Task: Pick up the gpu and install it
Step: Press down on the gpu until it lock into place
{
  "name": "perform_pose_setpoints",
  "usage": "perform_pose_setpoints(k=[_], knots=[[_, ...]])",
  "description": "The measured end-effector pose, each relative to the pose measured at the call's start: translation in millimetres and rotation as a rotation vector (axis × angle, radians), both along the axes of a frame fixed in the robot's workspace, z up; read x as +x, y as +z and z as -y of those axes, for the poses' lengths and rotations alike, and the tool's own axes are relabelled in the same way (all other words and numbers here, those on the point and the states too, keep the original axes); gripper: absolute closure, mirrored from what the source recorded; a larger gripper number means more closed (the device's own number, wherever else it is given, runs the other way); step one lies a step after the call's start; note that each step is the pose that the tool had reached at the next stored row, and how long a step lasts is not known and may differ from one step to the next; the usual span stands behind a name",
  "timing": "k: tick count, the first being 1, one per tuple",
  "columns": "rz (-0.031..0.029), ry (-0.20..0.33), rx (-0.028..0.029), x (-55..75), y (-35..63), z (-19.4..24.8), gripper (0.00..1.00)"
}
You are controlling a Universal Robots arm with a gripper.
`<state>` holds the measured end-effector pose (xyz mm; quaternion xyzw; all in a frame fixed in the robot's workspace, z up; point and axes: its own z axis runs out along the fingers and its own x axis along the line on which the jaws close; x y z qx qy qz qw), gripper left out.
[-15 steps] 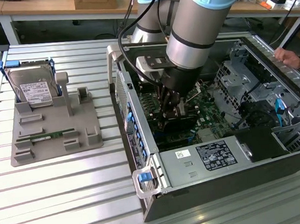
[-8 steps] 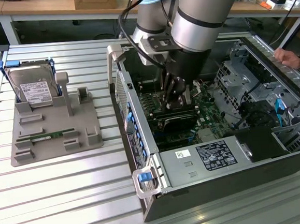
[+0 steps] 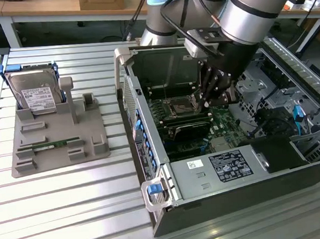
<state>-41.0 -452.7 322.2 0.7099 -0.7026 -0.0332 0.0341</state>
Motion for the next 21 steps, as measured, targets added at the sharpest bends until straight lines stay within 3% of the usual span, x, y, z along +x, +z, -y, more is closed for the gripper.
perform_pose_setpoints(k=[2,6,14,19,21], knots=[[-0.0002,0.0,-0.0003,2.6,10.3,0.0,0.89],[-0.0004,-0.019,-0.0005,2.6,10.3,0.0,0.89],[-0.0003,-0.303,-0.0003,2.7,9.4,0.0,0.89],[-0.0003,-0.507,-0.0002,2.7,8.8,0.0,0.89],[-0.0003,-0.55,-0.0002,2.7,8.8,0.0,0.89]])
